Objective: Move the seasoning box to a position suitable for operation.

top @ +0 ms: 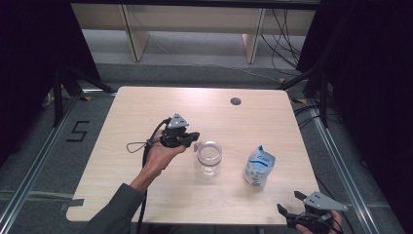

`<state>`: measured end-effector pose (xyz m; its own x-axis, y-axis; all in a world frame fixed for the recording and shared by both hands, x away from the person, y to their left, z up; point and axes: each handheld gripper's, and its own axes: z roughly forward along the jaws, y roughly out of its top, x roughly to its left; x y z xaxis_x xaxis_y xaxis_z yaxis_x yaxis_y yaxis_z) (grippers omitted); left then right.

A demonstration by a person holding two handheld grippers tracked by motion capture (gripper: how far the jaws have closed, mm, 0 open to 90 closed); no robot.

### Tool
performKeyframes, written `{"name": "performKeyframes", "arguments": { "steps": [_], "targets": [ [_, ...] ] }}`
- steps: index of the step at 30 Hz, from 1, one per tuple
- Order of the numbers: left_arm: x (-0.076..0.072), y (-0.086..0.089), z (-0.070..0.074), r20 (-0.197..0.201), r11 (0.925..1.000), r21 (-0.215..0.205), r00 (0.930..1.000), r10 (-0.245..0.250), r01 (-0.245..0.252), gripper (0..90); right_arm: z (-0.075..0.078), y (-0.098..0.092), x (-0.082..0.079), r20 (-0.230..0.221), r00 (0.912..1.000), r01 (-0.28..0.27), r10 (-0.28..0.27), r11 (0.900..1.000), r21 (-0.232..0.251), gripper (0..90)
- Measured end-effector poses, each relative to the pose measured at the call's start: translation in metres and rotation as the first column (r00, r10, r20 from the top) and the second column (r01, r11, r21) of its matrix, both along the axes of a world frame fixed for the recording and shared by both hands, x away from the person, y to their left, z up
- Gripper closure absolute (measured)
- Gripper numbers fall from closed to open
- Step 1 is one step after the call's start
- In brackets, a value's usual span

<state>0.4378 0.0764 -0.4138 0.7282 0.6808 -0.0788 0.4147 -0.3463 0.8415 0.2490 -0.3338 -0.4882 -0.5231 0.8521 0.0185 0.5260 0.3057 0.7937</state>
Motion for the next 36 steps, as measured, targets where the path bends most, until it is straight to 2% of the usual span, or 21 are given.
{"name": "performKeyframes", "arguments": {
  "steps": [2, 3, 4, 6, 8, 10, 11, 12, 13, 15, 17, 24, 27, 28, 30, 32, 33, 36],
  "targets": [
    [0.005, -0.005, -0.001, -0.011, 1.0, 0.004, 0.9999, 0.007, -0.007, 89.5, 0.0, -0.001, 0.001, 0.013, 0.9999, -0.005, 0.005, 1.0, -0.012, 21.7],
    [0.008, -0.006, -0.002, -0.012, 0.9998, 0.022, 0.9999, 0.002, -0.001, 89.5, 0.0, 0.001, -0.001, -0.017, 0.9998, 0.012, -0.012, 1.0, 0.015, 21.7],
    [0.011, -0.008, -0.002, -0.015, 0.9995, 0.031, 0.9999, 0.004, -0.004, 89.5, 0.0, 0.001, -0.002, -0.027, 0.9995, 0.015, -0.015, 1.0, 0.018, 21.7],
    [0.015, -0.01, -0.003, -0.024, 0.9993, 0.038, 0.9997, 0.007, -0.006, 89.5, 0.0, 0.0, 0.001, -0.006, 1.0, -0.004, 0.004, 1.0, 0.006, 21.7],
    [0.019, -0.012, -0.005, -0.031, 0.9987, 0.052, 0.9995, 0.003, -0.001, 89.5, 0.0, 0.001, -0.002, -0.027, 0.9995, 0.016, -0.016, 1.0, 0.02, 21.7],
    [0.021, -0.013, -0.007, -0.044, 0.9988, 0.05, 0.999, 0.001, 0.001, 89.5, 0.0, -0.001, 0.001, -0.006, 1.0, -0.007, 0.007, 1.0, 0.005, 21.6],
    [0.021, -0.014, -0.008, -0.042, 0.9984, 0.056, 0.9991, 0.003, 0.0, 89.5, 0.0, 0.0, 0.0, -0.015, 0.9999, 0.005, -0.005, 1.0, 0.011, 21.6],
    [0.022, -0.015, -0.008, -0.048, 0.9985, 0.055, 0.9988, 0.0, 0.003, 89.5, 0.0, -0.002, 0.001, 0.011, 0.9999, -0.007, 0.007, 1.0, -0.01, 21.7],
    [0.022, -0.015, -0.009, -0.045, 0.9981, 0.061, 0.999, 0.002, 0.001, 89.5, 0.0, -0.002, 0.001, 0.014, 0.9999, -0.008, 0.008, 1.0, -0.012, 21.7],
    [0.022, -0.016, -0.009, -0.054, 0.998, 0.062, 0.9985, -0.009, 0.013, 89.5, 0.0, -0.001, 0.001, -0.007, 0.9999, -0.009, 0.009, 1.0, 0.003, 21.6],
    [0.022, -0.017, -0.01, -0.055, 0.9962, 0.086, 0.9984, -0.01, 0.015, 89.5, 0.0, -0.001, 0.001, -0.006, 0.9999, -0.009, 0.009, 1.0, 0.004, 21.7],
    [0.019, -0.016, -0.01, -0.059, 0.9949, 0.1, 0.9982, -0.009, 0.015, 89.5, 0.0, -0.001, 0.001, 0.0, 0.9999, -0.016, 0.016, 1.0, -0.003, 21.7],
    [0.017, -0.015, -0.009, -0.078, 0.9933, 0.115, 0.9969, -0.004, 0.013, 89.5, 0.0, -0.001, 0.001, -0.015, 0.9997, -0.019, 0.02, 1.0, 0.006, 21.7],
    [0.016, -0.015, -0.009, -0.083, 0.9922, 0.124, 0.9966, -0.002, 0.012, 89.5, 0.0, 0.0, 0.0, -0.019, 0.9998, -0.004, 0.004, 1.0, 0.008, 21.7],
    [0.014, -0.014, -0.008, -0.088, 0.9913, 0.131, 0.9961, 0.004, 0.008, 89.5, 0.0, -0.001, 0.002, 0.015, 0.9997, -0.017, 0.017, 1.0, -0.014, 21.8],
    [0.012, -0.011, -0.008, -0.091, 0.9907, 0.136, 0.9958, 0.008, 0.005, 89.5, 0.0, 0.001, -0.001, -0.026, 0.9996, 0.006, -0.005, 1.0, 0.012, 21.8],
    [0.01, -0.009, -0.008, -0.096, 0.9906, 0.137, 0.9953, 0.012, 0.002, 89.4, 0.0, 0.0, 0.0, 0.001, 1.0, -0.005, 0.005, 1.0, -0.004, 21.9],
    [0.006, -0.005, -0.009, -0.103, 0.9906, 0.137, 0.9946, 0.015, -0.001, 89.5, 0.0, 0.0, 0.001, -0.011, 0.9999, -0.012, 0.012, 1.0, -0.001, 21.9]
  ]
}}
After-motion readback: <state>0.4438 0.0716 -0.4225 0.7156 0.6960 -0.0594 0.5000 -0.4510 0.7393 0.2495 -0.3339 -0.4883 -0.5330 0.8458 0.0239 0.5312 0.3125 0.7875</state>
